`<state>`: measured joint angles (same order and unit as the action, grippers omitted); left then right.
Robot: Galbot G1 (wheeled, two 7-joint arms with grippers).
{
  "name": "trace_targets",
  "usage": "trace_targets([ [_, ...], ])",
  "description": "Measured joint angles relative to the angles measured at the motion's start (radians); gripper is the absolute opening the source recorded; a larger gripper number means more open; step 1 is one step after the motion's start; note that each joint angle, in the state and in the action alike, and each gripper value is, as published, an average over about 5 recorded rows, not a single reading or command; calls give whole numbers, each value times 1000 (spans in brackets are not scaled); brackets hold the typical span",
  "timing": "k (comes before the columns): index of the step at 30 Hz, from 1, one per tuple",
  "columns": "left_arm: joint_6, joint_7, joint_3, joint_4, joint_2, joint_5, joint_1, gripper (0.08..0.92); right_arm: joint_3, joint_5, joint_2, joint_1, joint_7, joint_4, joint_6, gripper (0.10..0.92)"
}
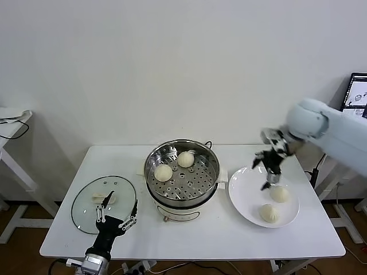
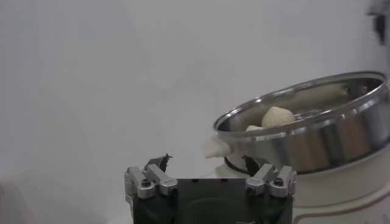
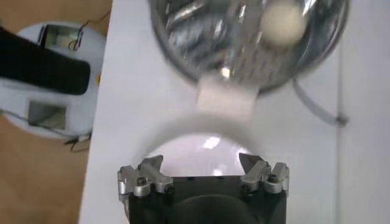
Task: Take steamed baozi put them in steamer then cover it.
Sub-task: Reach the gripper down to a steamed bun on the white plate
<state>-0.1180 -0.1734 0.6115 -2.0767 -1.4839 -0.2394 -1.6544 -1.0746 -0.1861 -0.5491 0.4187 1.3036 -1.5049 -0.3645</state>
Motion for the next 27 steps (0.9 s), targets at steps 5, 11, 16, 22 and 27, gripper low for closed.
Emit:
trace_targets([
  [5, 0, 1, -1, 8, -3, 0, 6, 823, 111, 89, 41, -156, 4, 18, 32, 823],
  [11, 2, 1, -2, 20, -7, 0, 14, 823, 216, 170, 39, -299, -2, 61, 59, 823],
  [16, 3, 1, 0, 32, -8, 0, 21, 823, 270, 216, 18, -379, -8, 101, 70, 823],
  [22, 4, 2, 2, 41, -9, 1, 27, 823, 304, 258, -15, -438, -13, 141, 79, 823],
  [27, 5, 2, 4, 43, -9, 2, 29, 823, 327, 282, -39, -475, -17, 168, 84, 823],
])
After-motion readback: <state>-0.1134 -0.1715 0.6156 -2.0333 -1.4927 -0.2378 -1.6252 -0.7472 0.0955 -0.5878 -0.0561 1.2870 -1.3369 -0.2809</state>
